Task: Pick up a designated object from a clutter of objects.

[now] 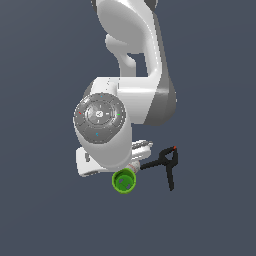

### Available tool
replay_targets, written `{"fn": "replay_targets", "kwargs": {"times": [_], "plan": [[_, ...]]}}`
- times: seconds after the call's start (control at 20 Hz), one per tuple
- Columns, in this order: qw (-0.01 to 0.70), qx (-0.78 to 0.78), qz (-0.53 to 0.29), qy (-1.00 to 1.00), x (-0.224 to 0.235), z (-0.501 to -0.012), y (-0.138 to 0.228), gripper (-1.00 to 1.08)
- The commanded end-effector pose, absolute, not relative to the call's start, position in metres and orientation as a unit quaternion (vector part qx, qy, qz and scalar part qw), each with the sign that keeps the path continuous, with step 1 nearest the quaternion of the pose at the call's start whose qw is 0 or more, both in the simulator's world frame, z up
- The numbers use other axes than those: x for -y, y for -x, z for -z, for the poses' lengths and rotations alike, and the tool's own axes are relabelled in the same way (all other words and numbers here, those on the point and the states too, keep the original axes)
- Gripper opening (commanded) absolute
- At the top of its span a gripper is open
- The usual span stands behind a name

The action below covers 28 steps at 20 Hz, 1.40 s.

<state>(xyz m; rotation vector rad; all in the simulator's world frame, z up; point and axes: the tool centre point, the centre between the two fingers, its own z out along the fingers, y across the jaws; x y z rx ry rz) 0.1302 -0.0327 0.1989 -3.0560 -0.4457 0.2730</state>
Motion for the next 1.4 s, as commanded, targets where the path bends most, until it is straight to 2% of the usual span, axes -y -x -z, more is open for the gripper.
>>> {"fn": "replay_targets", "kwargs": {"times": [0.0, 0.65, 1.35], "plan": [[0.024, 0.158, -0.094, 0.983, 0.037, -0.182, -0.140, 0.28], [0.039, 0.209, -0.118, 0.970, 0.053, -0.113, -0.165, 0.28], [0.042, 0.216, -0.122, 0.968, 0.055, -0.093, -0.166, 0.28]]}}
